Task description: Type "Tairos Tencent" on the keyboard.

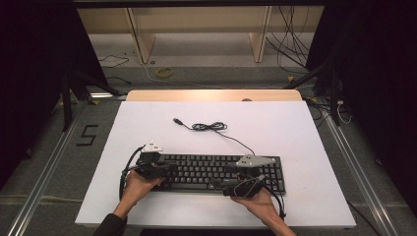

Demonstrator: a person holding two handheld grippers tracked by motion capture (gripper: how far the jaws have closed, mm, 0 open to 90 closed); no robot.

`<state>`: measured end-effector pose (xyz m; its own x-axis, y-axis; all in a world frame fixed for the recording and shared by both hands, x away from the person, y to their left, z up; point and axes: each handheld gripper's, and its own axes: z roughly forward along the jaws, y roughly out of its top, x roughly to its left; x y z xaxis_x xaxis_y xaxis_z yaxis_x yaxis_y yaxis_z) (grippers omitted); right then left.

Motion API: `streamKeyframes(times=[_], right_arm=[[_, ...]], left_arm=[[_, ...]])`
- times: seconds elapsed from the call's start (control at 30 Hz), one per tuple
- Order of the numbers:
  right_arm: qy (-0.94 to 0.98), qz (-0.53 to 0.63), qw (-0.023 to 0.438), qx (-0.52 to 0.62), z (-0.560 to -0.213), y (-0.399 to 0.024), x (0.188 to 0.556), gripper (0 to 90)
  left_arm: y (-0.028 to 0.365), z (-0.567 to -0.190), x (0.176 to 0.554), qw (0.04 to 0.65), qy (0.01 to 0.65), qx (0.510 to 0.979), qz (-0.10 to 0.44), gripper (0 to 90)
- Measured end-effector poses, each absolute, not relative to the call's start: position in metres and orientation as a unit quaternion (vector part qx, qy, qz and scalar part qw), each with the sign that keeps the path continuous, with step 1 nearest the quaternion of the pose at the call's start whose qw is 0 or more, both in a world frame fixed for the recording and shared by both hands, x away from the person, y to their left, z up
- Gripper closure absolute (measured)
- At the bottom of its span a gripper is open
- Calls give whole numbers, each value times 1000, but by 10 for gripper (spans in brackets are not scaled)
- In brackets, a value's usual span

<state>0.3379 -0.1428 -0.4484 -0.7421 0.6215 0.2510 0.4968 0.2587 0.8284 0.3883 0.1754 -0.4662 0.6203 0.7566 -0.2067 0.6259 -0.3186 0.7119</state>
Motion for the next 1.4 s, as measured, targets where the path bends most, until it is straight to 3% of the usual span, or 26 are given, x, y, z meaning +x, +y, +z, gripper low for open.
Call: streamKeyframes(times=[0.53,0.97,1.4], right_arm=[[792,494,61,352,-448,-142,338,294],[795,492,60,349,-449,-137,339,294],[799,492,54,343,-448,-128,341,299]], left_arm=[[178,-462,383,412,425,802,77,732],[182,-457,375,432,428,791,69,526],[187,-456,366,446,435,779,71,421]])
